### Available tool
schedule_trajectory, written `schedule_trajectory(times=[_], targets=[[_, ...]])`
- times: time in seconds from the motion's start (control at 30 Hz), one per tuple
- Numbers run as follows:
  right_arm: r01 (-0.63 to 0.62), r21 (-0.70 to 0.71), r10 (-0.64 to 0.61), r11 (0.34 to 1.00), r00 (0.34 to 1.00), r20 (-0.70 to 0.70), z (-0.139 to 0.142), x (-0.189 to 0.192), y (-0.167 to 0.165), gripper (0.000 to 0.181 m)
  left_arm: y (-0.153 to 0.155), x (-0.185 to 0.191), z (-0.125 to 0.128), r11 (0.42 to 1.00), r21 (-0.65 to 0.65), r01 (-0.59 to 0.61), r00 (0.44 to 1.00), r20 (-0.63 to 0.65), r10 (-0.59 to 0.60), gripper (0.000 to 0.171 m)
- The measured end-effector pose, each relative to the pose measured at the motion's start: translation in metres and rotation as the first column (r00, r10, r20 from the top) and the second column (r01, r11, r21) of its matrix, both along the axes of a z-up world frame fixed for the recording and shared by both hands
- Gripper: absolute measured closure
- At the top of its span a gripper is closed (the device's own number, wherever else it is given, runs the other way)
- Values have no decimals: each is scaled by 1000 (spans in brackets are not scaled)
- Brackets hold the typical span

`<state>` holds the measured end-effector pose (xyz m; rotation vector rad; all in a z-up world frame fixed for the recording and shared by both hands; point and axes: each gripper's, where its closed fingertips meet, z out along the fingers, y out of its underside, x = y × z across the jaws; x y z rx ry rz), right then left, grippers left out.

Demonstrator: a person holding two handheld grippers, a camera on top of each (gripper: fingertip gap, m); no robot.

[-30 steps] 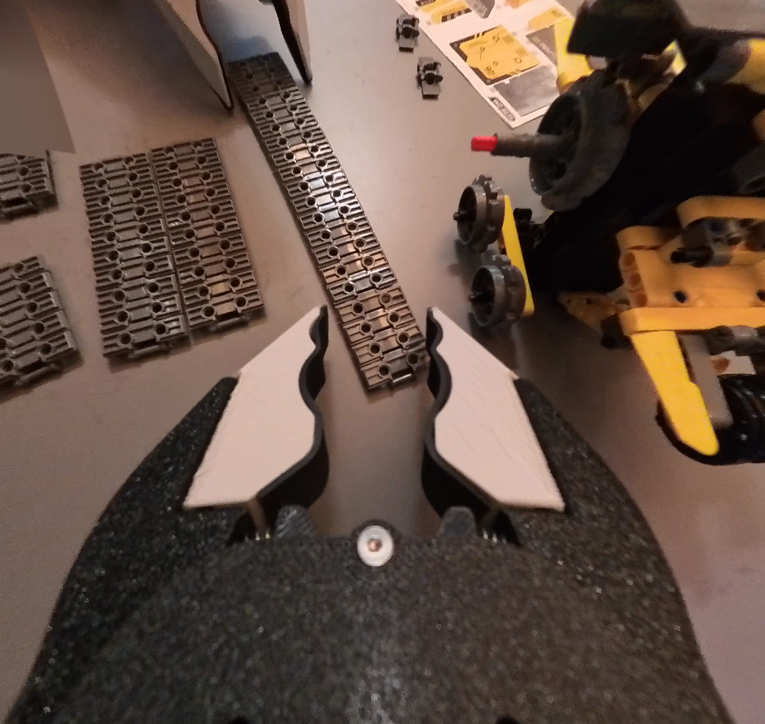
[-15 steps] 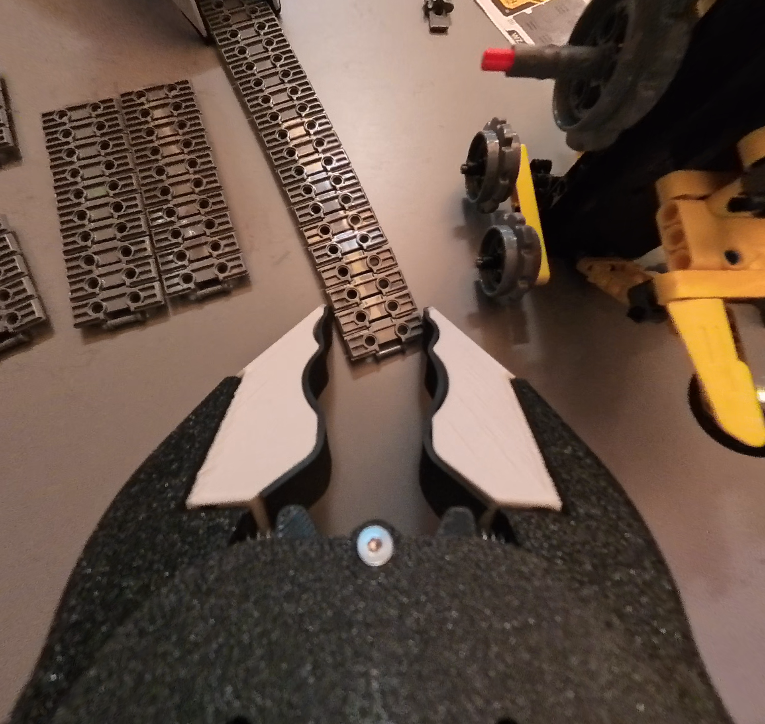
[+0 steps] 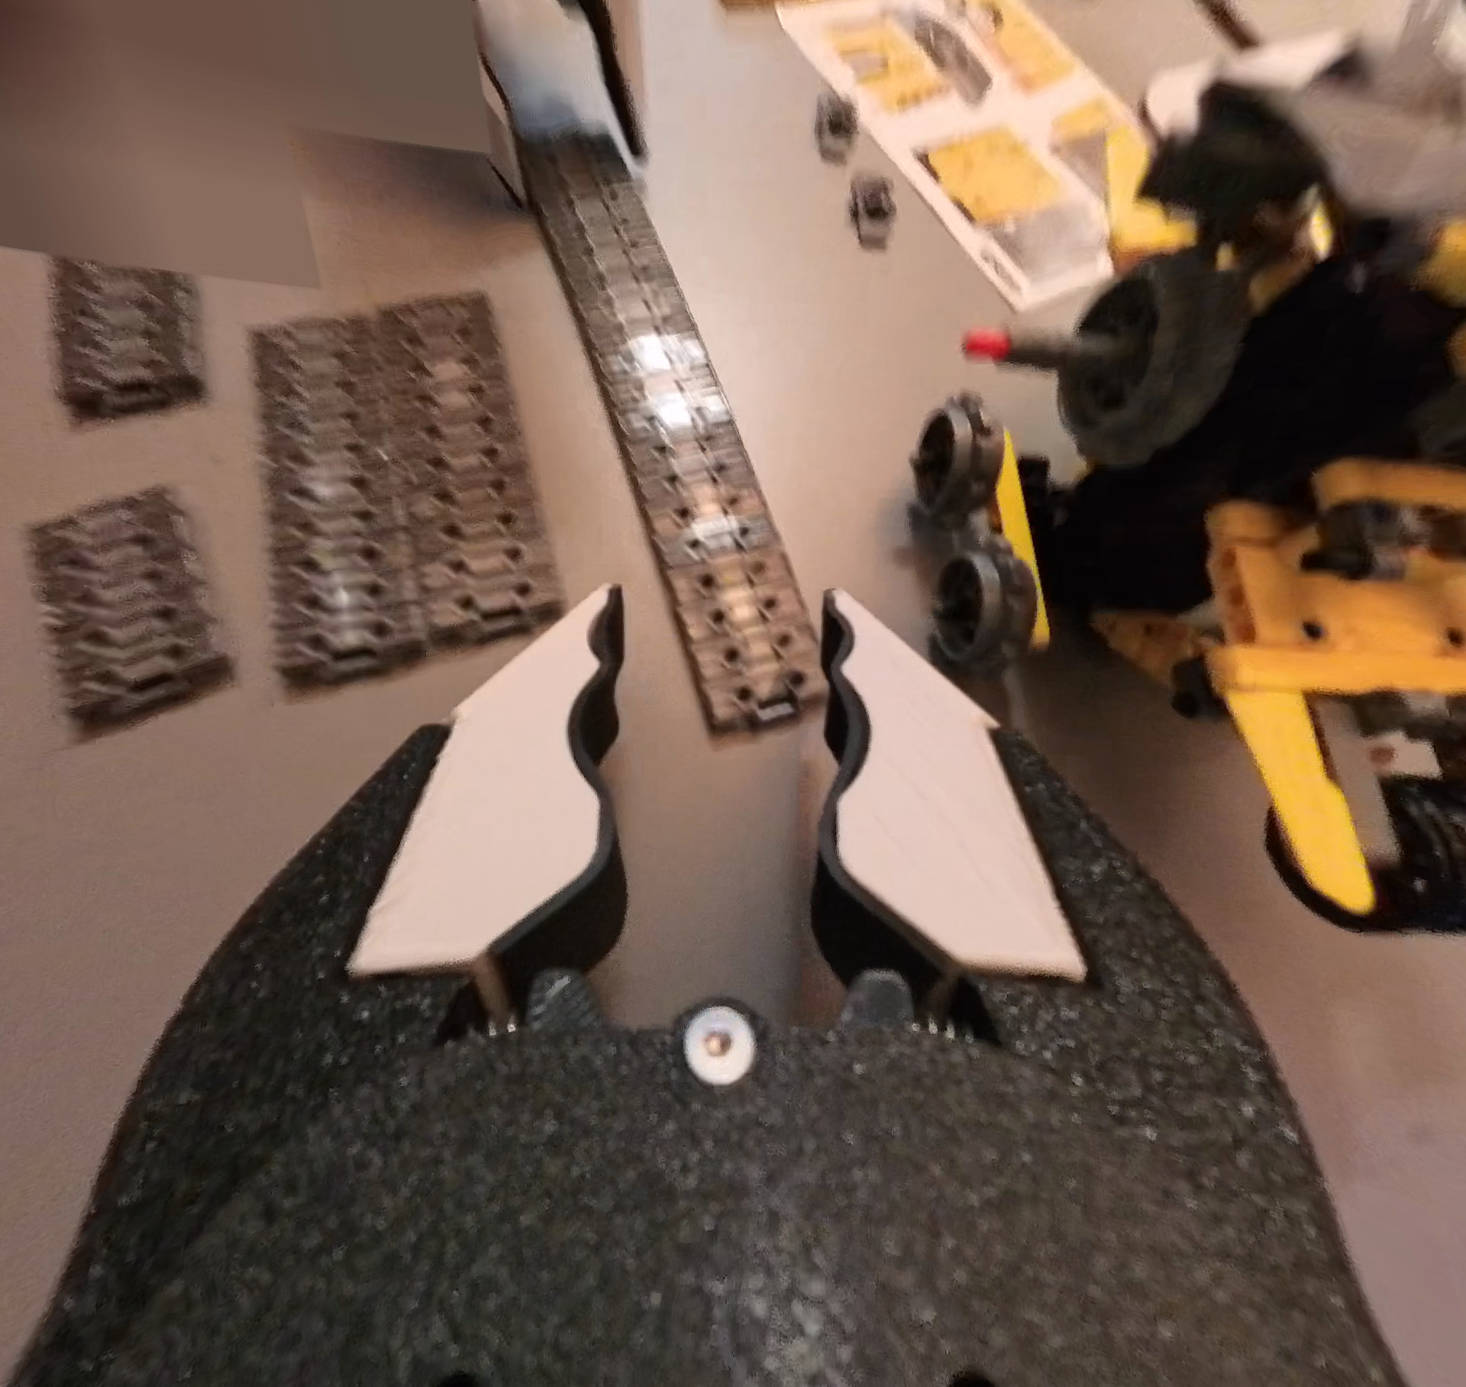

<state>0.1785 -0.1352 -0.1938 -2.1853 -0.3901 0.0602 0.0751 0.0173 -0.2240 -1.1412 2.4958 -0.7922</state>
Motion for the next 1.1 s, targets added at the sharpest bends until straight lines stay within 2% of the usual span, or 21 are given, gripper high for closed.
schedule_trajectory(times=[0.07, 0.13, 0.27, 0.43, 0.63, 0.73, 0.97, 1.1], targets=[[-62, 101, 69, 993, 995, -71, 20, -25, 5, 131, -3, 0, 5, 1000, -22, 14, 1000, 16, -13, 122], [-155, 156, 178, 975, 973, -150, 29, -63, 5, 129, -6, 1, 12, 998, -55, 26, 999, 43, -24, 119], [-329, 54, 333, 943, 933, -137, 4, -126, -13, 124, -9, 5, 26, 992, -120, 27, 995, 97, -15, 116], [-416, -7, 412, 909, 902, -126, -9, -166, -26, 123, -32, 12, 37, 978, -195, 80, 987, 155, -50, 111], [-435, -96, 431, 895, 901, -58, -25, -173, -27, 128, -57, 21, 37, 969, -224, 100, 982, 176, -61, 107], [-431, -127, 435, 893, 900, 7, -30, -170, -26, 142, -65, 26, 39, 968, -231, 97, 981, 184, -54, 107], [-395, -100, 400, 913, 916, 38, -22, -162, -27, 143, -90, 45, 40, 977, -186, 104, 980, 185, -69, 107], [-293, -36, 295, 955, 953, 67, -1, -122, -30, 142, -116, 60, 31, 977, -173, 127, 984, 143, -103, 116]])
